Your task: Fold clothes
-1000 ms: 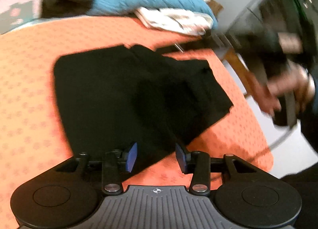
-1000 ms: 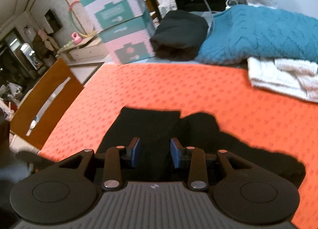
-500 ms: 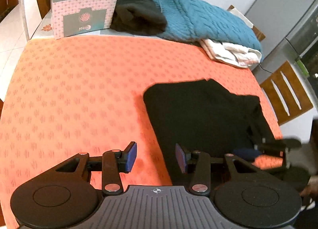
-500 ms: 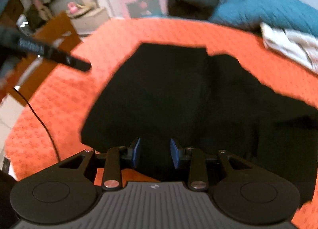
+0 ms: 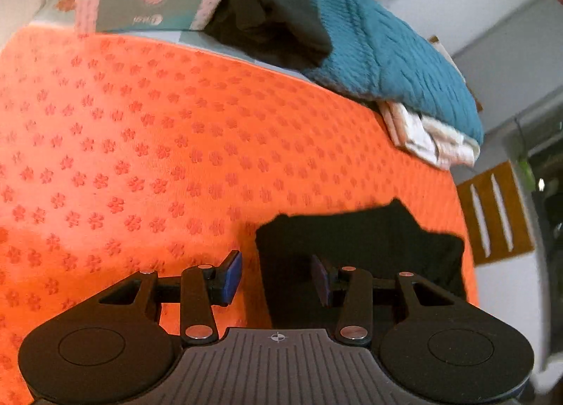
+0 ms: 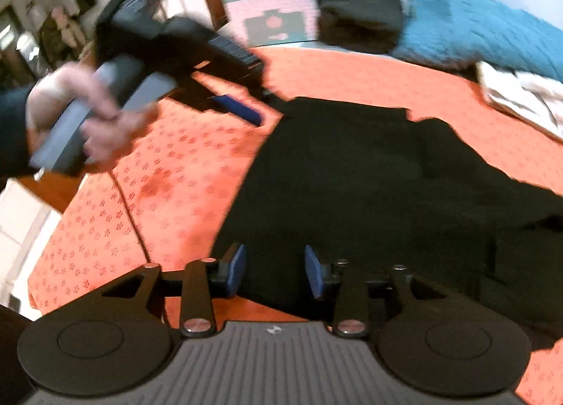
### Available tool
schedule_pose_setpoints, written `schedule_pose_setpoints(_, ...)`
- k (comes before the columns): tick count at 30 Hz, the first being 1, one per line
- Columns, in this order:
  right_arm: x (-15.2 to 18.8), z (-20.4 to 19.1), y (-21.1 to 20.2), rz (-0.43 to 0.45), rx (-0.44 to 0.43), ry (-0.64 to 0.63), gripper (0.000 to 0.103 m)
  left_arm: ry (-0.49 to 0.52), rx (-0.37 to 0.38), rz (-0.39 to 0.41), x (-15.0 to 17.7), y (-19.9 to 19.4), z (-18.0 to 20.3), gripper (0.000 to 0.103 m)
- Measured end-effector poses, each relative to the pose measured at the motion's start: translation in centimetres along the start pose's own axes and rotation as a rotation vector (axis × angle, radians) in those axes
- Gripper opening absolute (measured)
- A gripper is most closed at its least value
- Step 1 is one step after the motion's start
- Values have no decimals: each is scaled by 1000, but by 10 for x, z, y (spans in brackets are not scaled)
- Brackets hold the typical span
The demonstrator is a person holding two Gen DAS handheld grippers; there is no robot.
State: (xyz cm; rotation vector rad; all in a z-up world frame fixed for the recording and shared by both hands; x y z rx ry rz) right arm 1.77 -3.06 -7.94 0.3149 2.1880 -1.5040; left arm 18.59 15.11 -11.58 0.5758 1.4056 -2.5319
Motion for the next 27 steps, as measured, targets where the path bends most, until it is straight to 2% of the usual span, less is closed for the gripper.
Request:
schedule_pose_setpoints(2, 1, -17, 8, -9, 17, -42, 48, -50, 36, 8, -3, 3, -6, 46)
schedule_pose_setpoints(3, 3, -24, 13, -18, 30, -73, 53, -61, 41, 6, -4, 5, -6, 46)
schedule_pose_setpoints(4, 5, -32, 18, -28, 42, -105, 64, -70, 44, 3, -4, 8, -7, 47)
schedule_pose_setpoints(5, 7, -38, 23, -37, 59, -138, 66, -78, 47, -1, -4, 10, -8, 48)
schedule_pose_setpoints(11, 19, -60, 43, -75, 141, -297, 71, -121, 24, -15, -1, 19, -9, 50)
schedule_pose_setpoints(14, 25, -65, 48, -86, 174, -357, 71, -146, 15, -11, 4, 18, -9, 60)
schedule_pose_setpoints(17, 28, -68, 50, -87, 197, -394, 65, -190, 21, -17, 10, 17, -8, 61)
schedule_pose_setpoints(19, 27, -65, 45, -74, 192, -373, 49, -216, 27, -19, 13, 18, -7, 60)
schedule_pose_setpoints(20, 26, -62, 42, -68, 185, -356, 44, -226, 30, -11, 14, 17, -6, 57)
schedule_pose_setpoints(21, 24, -60, 39, -61, 179, -339, 32, -236, 32, -1, 14, 16, -5, 35)
schedule_pose_setpoints(22, 24, -57, 33, -48, 172, -318, 22, -246, 35, 9, 14, 15, -5, 23)
schedule_pose_setpoints(24, 22, -50, 18, -12, 150, -270, 17, -262, 27, 32, 14, 10, 2, 13)
schedule_pose_setpoints(27, 19, -37, -9, 59, 107, -190, 15, -283, 17, 69, 11, -2, 18, 12)
Point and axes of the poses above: each gripper's, at about its wrist camera, not at the fingertips, and y roughly the way its jaws point, z to its right, x to its underside, the point moved 1 cm from there along y, roughly the way its jaws point, and after that the axes turned 11 degrees about y, right-handed, at the moved point
